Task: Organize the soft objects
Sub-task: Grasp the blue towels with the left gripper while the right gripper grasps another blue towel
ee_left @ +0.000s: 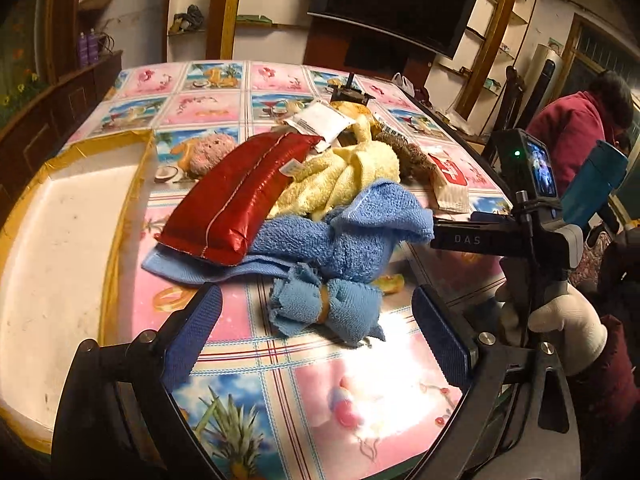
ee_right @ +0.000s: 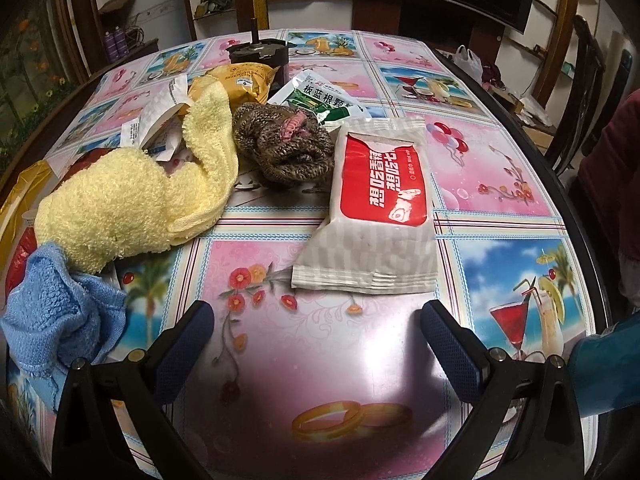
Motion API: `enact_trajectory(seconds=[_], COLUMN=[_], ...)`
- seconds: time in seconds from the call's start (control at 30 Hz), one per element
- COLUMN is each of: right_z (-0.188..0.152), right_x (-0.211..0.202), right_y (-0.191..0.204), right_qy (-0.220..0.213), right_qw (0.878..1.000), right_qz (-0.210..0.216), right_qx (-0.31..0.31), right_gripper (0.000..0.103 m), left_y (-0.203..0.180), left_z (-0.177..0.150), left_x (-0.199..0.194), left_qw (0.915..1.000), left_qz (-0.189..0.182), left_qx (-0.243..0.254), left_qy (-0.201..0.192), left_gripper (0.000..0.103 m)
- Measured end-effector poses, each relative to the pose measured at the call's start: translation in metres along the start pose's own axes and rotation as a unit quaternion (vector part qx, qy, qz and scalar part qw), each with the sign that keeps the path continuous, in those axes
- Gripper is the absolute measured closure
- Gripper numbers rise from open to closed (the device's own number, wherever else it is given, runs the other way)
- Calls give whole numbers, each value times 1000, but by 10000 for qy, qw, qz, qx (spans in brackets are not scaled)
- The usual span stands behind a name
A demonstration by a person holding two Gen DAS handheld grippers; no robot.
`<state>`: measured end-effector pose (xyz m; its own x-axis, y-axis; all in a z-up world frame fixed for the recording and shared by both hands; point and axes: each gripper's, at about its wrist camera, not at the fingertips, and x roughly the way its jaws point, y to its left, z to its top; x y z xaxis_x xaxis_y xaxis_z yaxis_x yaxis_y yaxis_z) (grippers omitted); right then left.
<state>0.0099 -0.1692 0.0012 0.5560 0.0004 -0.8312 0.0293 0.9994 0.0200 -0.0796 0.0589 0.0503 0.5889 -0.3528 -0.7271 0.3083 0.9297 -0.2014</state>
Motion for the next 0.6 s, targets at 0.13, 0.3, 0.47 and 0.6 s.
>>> enact_trajectory(seconds=[0.13,0.3,0.47,0.6], right_z=[-1,-5,-5,-6], right_x=[-5,-13,-13,-14], right_y=[-9,-28,-35,-37], right_qy=[-116,-335,-394,-423], right_qw=[9992,9943,9918,9905], right_qz=[319,741,831,882], right_qx=[195,696,890,962], right_gripper=[0,0,0,0], left_y=[-21,-50,-58,-55], left_z=[6,19,6,2], left_x=[12,50,48,23], left_qw=[9990,9950,9804,9869], left_qz=[-58,-137,-1446,-1098], left_qx=[441,891,724,948], left_qy=[54,440,1123,706], left_gripper=[7,41,72,72])
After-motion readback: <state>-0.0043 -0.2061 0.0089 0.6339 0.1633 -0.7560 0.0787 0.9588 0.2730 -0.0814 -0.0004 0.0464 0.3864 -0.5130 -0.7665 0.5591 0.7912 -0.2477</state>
